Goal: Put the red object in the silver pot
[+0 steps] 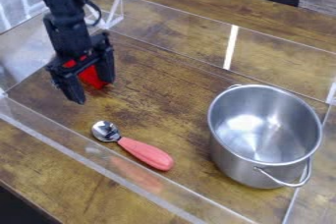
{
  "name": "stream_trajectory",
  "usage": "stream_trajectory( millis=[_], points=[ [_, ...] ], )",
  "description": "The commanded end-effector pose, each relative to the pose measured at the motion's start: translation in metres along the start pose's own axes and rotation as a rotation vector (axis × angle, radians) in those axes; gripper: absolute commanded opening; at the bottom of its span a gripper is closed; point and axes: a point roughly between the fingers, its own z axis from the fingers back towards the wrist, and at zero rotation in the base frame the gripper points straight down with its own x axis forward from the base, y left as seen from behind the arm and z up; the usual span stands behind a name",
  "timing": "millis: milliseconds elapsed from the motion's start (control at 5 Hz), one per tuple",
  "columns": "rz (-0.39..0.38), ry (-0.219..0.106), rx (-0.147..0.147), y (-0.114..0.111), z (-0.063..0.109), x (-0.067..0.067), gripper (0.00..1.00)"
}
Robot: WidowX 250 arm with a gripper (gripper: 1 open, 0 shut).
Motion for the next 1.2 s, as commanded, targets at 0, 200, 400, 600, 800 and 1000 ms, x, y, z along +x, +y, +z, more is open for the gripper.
stream_trajectory(
  millis=[0,200,400,600,800,1000],
  points=[
    [0.022,-0.012,-0.064,-0.01,0.015,0.02,1.0],
    [0.045,-0.004,-0.064,-0.017,0.014,0.023,0.0],
    [0.074,0.006,-0.064,-0.021,0.018,0.025,0.0],
    [0.111,0.034,-0.053,-0.02,0.027,0.022,1.0],
    [0.136,0.057,-0.04,-0.018,0.035,0.017,1.0],
    [0.178,0.065,-0.043,-0.009,0.043,0.025,0.0]
  ],
)
